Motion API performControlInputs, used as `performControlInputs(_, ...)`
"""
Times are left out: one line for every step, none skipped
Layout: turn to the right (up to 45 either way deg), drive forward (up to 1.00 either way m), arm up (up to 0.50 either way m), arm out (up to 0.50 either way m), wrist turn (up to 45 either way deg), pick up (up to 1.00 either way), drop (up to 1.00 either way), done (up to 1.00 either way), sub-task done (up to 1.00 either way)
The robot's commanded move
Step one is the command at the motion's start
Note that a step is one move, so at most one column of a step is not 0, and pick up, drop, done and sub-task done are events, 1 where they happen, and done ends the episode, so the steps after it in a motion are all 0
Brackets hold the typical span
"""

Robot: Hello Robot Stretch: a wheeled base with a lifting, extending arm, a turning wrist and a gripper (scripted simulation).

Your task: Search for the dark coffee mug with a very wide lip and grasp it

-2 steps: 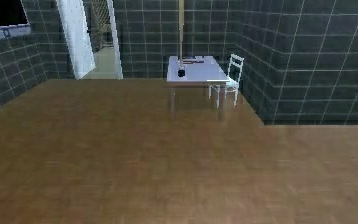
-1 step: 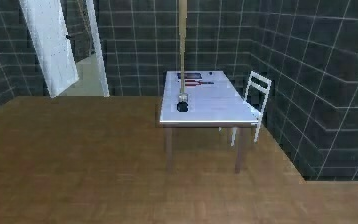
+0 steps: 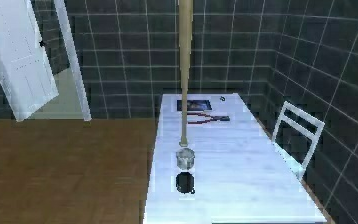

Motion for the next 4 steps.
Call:
performControlInputs(-45.0,0.0,0.0,0.0,0.0,0.0,0.0,0.0,0.0)
performControlInputs(-36.0,0.0,0.0,0.0,0.0,0.0,0.0,0.0,0.0)
performControlInputs(0.0,0.0,0.5,0.0,0.0,0.0,0.0,0.0,0.0)
performControlInputs(0.0,0.0,0.26,0.0,0.0,0.0,0.0,0.0,0.0)
